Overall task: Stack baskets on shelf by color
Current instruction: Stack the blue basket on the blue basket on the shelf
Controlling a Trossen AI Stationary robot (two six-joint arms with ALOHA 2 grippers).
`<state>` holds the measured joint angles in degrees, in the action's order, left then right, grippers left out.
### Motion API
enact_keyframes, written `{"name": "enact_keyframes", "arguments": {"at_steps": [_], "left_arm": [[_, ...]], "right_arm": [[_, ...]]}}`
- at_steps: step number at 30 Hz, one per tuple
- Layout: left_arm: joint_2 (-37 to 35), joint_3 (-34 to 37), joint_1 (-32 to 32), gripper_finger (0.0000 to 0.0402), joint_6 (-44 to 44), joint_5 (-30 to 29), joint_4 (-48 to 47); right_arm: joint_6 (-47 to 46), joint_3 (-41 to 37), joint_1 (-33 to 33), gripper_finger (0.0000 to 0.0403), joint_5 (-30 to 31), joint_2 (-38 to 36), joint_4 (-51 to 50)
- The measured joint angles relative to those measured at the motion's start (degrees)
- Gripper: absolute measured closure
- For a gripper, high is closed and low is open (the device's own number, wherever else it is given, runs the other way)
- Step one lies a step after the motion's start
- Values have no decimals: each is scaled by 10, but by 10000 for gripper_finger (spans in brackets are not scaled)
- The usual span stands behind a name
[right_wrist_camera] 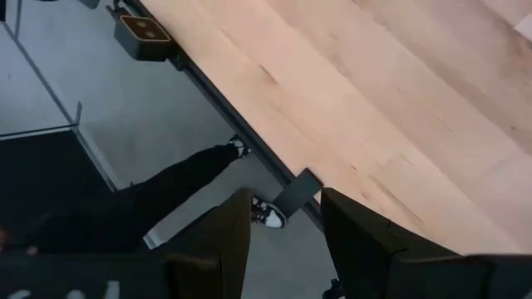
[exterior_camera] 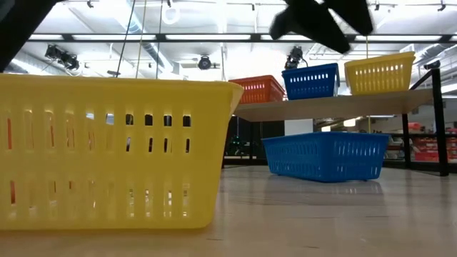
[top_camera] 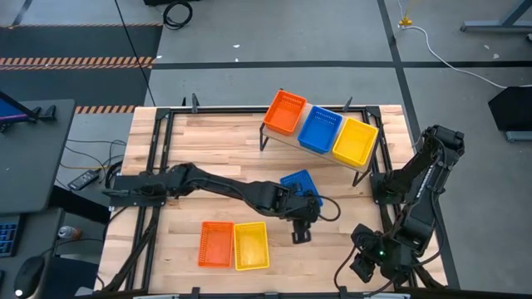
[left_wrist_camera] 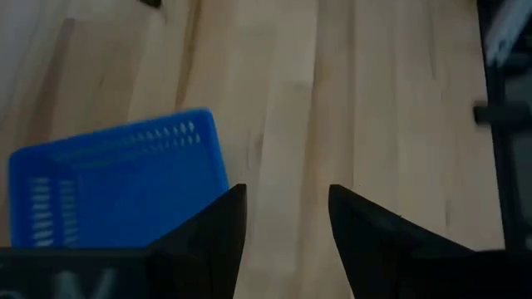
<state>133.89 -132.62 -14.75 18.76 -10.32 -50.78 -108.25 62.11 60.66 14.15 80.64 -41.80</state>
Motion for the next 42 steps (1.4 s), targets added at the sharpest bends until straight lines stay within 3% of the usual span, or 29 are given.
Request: {"name": "enact_keyframes", "arguments": {"at_steps": [7,24,29,34,39,42], "left_arm": [[32,0,11,220,50,-2,31],[83,-1,25,212,13,-8,58],[114,-1,24,211,28,-48,57],[131,0,25,212,59,-48,60],[148,0,22,230,65,7,50],[149,-1,17,264,64,15,49]], "right_arm": [[1,0,2,249,-7,0,5],[-18,0,19,249,40,0,2],[-28,0,19,249,42,0,2],[-31,0,20,249,42,0,7],[-28,0,20,249,38,0,14],[-31,0,20,249,40,0,16]]}}
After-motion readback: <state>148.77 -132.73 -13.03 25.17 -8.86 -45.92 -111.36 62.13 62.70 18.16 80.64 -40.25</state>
